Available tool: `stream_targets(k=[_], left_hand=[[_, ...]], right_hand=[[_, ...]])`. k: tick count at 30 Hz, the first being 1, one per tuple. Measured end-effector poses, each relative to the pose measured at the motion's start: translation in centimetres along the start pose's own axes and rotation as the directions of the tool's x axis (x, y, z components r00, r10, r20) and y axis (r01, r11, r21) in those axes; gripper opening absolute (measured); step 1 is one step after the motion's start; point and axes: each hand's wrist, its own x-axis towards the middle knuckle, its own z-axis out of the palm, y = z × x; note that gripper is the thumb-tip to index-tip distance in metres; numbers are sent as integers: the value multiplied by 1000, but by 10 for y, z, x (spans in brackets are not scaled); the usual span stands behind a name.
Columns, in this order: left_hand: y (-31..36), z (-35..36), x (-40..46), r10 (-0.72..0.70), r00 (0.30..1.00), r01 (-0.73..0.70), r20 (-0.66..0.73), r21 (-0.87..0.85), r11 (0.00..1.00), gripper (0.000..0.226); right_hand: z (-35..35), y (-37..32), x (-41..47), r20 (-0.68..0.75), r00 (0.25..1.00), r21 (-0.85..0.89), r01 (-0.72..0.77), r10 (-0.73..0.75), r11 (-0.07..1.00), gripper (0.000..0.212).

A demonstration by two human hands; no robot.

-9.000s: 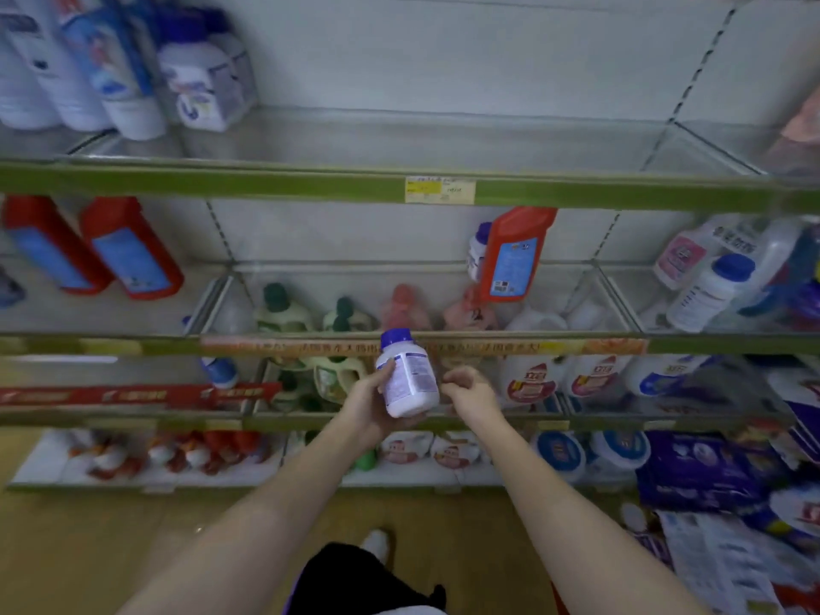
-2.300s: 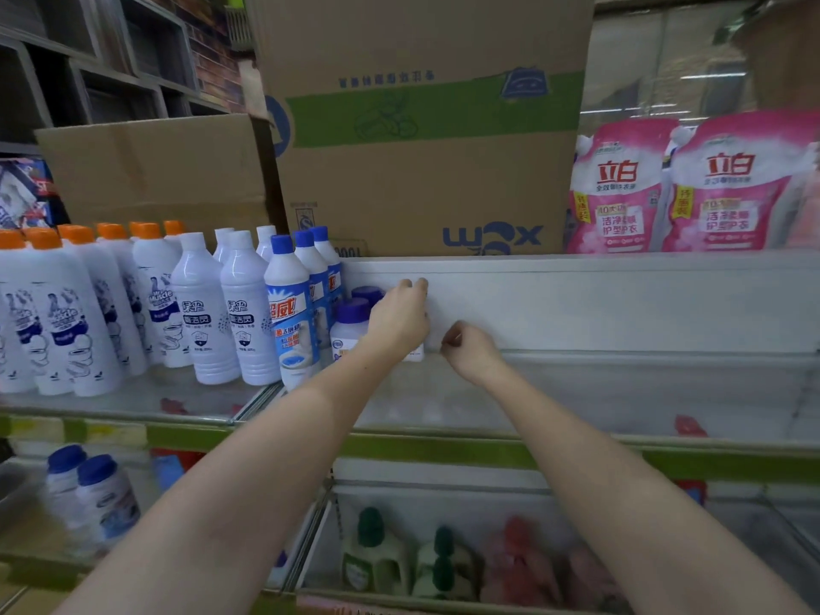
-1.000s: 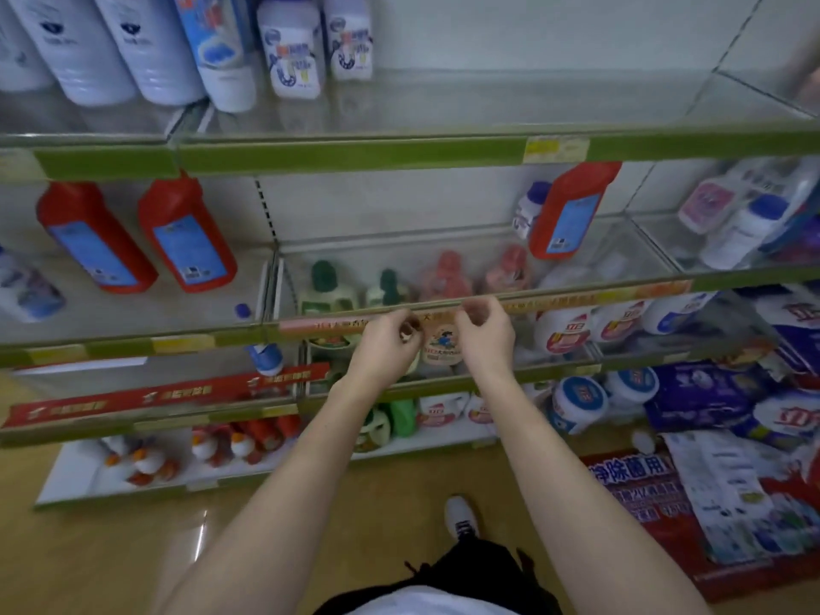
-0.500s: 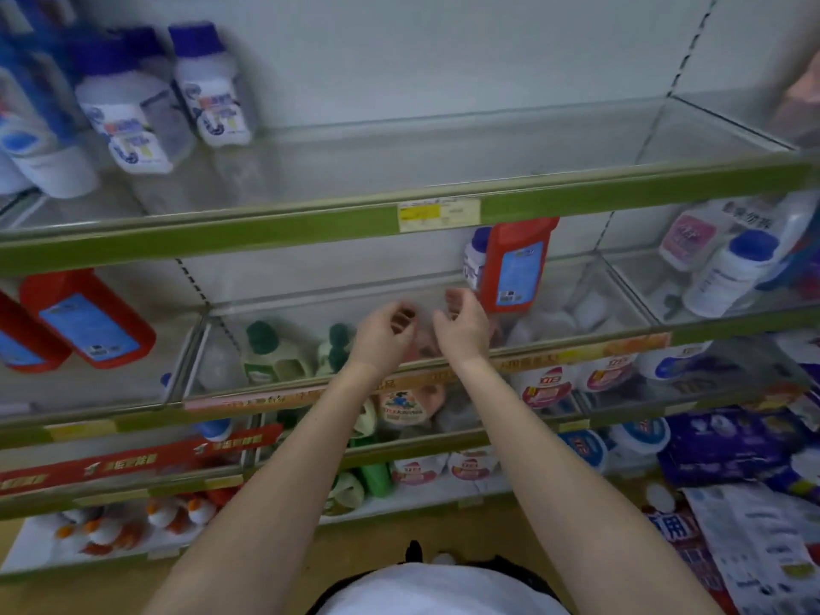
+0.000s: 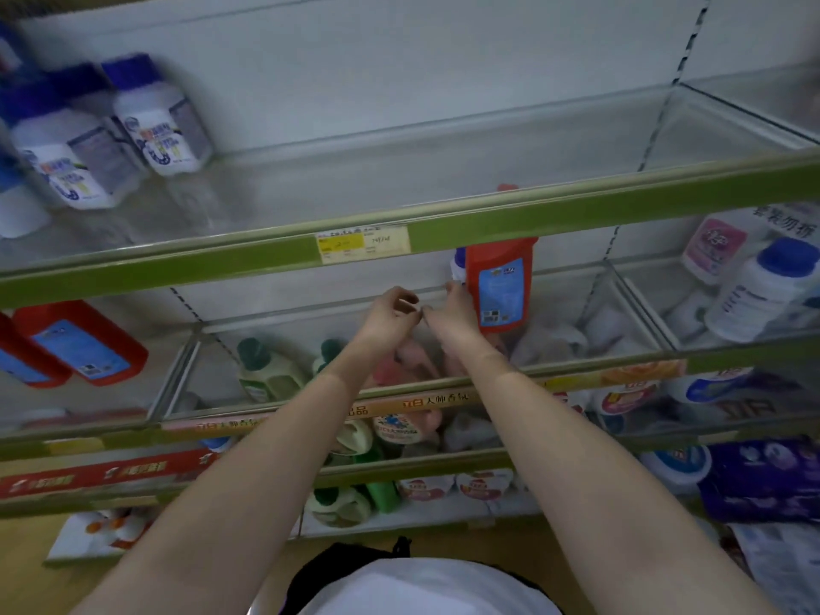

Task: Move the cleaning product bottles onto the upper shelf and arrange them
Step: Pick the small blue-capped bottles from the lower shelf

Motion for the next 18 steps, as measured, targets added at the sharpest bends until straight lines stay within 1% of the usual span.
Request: stream_targets(k=[2,5,9,12,15,18], left_hand=[[4,5,8,-7,1000,6,10,22,1000,25],[8,9,21,-4,1000,3,14,41,999,22],[12,13,36,12,999,-14,47,43,999,22],[13,14,45,9,999,-11,38,43,999,22],[11,18,52,-3,1000,2,31,15,1000,17],[9,23,57,-38,999,39,23,-24,999,15]], right_hand=[[-8,3,6,22,999,-7,-26,26,1000,70],[-15,8,11,55,997,-63,-47,51,997,75],[-25,23,18,-19,1000,-34,-25,24,999,71],[-40,30,27,-77,997,-22,-33,32,999,67],[-48,30,35,-77,997,-54,-18,13,998,65],[-48,27,45,-66,998,-72,10,-14,997,73]])
